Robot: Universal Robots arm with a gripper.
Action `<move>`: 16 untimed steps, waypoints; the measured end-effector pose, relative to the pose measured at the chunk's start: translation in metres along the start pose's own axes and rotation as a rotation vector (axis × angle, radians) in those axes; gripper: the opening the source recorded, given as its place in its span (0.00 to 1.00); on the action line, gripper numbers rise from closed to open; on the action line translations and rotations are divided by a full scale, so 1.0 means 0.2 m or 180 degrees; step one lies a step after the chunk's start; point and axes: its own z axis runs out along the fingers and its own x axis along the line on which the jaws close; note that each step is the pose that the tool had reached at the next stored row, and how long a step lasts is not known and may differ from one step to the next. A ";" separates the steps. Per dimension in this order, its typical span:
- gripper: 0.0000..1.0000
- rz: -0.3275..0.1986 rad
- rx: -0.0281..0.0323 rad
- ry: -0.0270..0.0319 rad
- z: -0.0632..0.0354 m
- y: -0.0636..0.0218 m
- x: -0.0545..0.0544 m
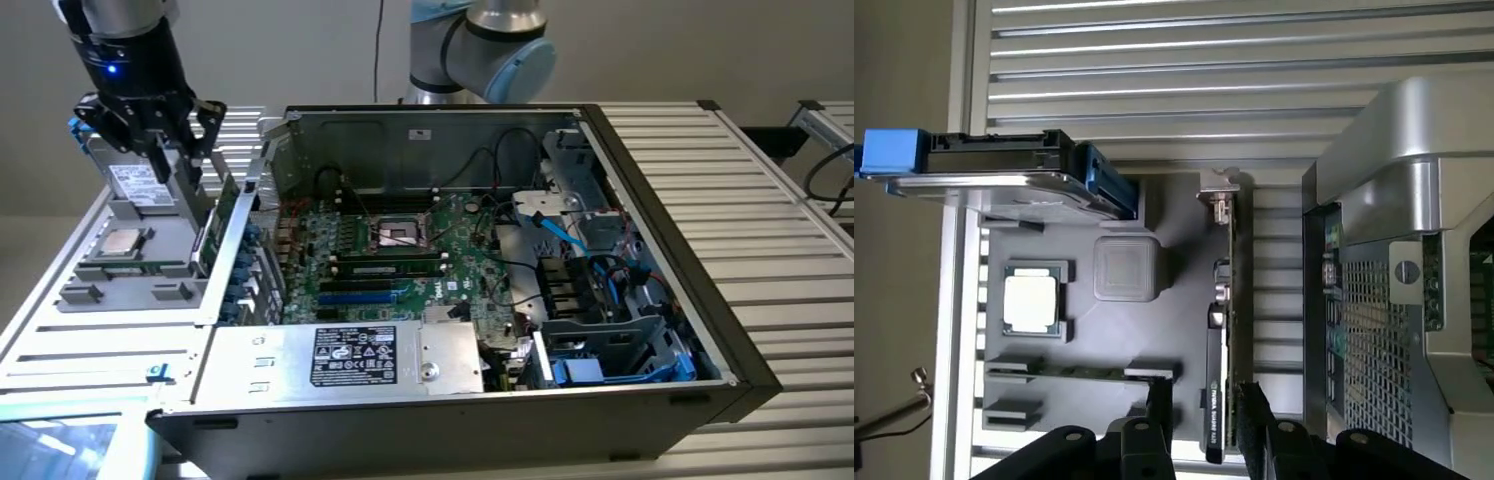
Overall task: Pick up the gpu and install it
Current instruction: 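Pick up the gpu and move the gpu toward the slot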
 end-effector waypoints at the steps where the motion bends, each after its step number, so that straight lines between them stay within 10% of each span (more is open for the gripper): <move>1: 0.40 -0.0015 0.0002 0.0001 0.008 -0.005 0.00; 16: 0.40 -0.0123 0.0012 0.0008 0.139 -0.023 -0.06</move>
